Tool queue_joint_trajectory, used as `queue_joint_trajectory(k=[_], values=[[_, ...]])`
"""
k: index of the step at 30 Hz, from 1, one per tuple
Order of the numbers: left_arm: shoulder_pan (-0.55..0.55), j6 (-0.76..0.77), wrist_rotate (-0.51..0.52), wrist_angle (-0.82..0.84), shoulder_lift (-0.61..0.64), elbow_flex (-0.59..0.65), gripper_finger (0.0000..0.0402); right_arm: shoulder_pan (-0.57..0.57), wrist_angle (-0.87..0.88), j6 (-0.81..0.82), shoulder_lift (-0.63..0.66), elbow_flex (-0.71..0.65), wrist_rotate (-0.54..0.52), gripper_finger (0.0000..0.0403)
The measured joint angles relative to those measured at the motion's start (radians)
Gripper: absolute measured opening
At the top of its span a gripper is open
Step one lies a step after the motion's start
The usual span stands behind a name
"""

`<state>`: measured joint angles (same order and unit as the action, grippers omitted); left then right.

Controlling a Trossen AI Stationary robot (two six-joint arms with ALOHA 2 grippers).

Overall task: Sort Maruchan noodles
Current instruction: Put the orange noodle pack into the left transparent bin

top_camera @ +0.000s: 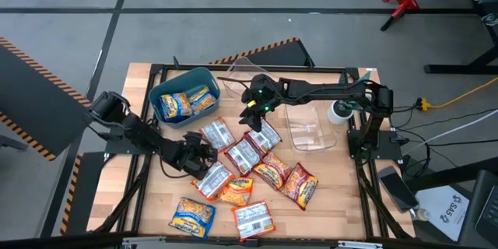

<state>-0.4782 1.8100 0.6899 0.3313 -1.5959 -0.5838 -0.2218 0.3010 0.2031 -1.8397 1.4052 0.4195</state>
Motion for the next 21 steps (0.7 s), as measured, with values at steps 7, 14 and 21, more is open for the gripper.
queue_joint_trajectory(k=[7, 14, 21], values=[[-0.07, 0.055, 0.211, -0.041, 0.133, -0.011, 0.0, 0.0, -0.011, 0.001, 0.0, 0.0, -0.053, 0.0152], [-0.034, 0.006, 0.354, -0.03, 0.142, 0.029, 0.0, 0.0, -0.012, -0.005, 0.0, 0.0, -0.053, 0.0152], [0.003, -0.052, 0.319, -0.349, 0.07, 0.158, 0.0, 0.0, -0.013, -0.015, 0.0, 0.0, -0.069, 0.0152]])
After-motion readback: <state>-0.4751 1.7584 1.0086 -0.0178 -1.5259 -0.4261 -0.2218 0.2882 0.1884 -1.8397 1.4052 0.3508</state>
